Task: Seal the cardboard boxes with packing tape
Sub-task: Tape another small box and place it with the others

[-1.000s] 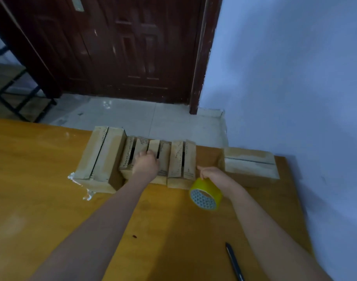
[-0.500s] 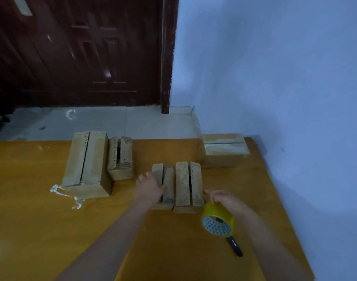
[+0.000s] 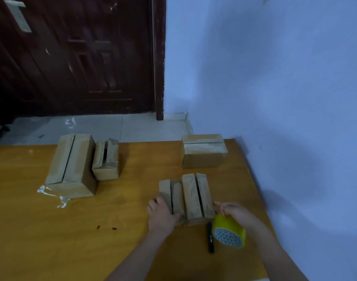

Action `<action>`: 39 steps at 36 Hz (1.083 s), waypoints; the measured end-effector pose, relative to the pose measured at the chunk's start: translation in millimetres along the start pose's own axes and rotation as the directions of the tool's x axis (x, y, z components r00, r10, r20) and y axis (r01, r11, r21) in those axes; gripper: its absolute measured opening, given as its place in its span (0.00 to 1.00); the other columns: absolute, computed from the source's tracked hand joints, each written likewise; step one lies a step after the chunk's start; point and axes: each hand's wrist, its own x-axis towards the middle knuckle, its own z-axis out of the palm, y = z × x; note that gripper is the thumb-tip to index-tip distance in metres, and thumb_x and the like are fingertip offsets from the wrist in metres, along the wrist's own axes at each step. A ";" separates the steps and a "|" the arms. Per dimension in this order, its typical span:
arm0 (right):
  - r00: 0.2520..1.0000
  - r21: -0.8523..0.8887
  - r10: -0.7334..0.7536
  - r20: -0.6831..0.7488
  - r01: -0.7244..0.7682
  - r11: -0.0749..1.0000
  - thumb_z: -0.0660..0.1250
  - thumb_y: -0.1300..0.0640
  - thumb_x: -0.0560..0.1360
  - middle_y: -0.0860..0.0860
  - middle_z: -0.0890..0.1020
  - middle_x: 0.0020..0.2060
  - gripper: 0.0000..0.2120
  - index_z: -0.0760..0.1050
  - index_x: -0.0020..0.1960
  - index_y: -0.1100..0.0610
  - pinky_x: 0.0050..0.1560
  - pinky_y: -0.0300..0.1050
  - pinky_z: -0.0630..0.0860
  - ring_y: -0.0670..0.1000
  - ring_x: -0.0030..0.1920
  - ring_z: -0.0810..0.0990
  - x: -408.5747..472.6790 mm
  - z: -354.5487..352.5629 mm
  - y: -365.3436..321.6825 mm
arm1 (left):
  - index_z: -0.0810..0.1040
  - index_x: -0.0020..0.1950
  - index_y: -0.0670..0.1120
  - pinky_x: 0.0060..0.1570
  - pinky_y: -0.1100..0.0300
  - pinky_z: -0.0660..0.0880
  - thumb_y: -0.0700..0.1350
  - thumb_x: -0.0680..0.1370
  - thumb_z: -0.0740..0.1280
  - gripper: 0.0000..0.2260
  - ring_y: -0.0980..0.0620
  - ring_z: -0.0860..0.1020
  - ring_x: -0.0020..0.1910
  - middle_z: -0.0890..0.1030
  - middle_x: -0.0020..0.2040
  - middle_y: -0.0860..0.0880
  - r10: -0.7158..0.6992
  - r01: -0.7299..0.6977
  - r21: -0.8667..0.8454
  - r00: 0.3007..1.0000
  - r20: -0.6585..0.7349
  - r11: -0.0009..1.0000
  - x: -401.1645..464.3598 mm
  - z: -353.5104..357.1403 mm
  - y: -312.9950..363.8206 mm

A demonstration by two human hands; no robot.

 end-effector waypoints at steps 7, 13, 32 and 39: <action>0.998 -0.067 -0.004 0.064 0.008 0.998 0.58 0.64 0.73 0.45 0.71 0.68 0.20 0.69 0.25 0.51 0.70 0.52 0.60 0.50 0.68 0.67 -2.1 -0.5 -8.9 | 0.52 0.76 0.40 0.61 0.46 0.72 0.53 0.75 0.70 0.39 0.40 0.68 0.65 0.66 0.67 0.41 -0.075 0.071 -0.049 0.993 -0.096 0.996 20.9 -15.4 -11.4; 0.998 -0.089 0.019 0.054 -0.014 0.996 0.59 0.56 0.72 0.44 0.73 0.35 0.12 0.64 0.30 0.53 0.48 0.44 0.63 0.46 0.41 0.71 1.8 16.5 2.0 | 0.55 0.75 0.45 0.71 0.45 0.56 0.51 0.78 0.66 0.31 0.40 0.51 0.75 0.53 0.76 0.42 0.031 0.014 0.175 0.968 -0.251 0.985 23.2 -34.6 -1.9; 0.978 -0.070 0.118 0.170 -0.107 0.992 0.59 0.53 0.75 0.47 0.76 0.56 0.08 0.77 0.48 0.48 0.51 0.38 0.69 0.45 0.51 0.74 -9.1 16.0 48.0 | 0.55 0.75 0.49 0.73 0.43 0.52 0.53 0.74 0.68 0.34 0.45 0.48 0.75 0.51 0.76 0.50 0.437 -0.492 0.505 0.869 0.233 0.709 20.9 13.0 54.1; 0.981 -0.011 0.174 0.087 -0.174 0.985 0.59 0.58 0.76 0.48 0.79 0.59 0.18 0.77 0.30 0.46 0.59 0.44 0.70 0.51 0.60 0.75 -22.8 -3.6 72.4 | 0.57 0.74 0.52 0.72 0.46 0.54 0.53 0.70 0.70 0.36 0.48 0.51 0.74 0.55 0.75 0.53 0.533 -0.603 0.507 0.793 0.296 0.616 25.9 3.6 40.9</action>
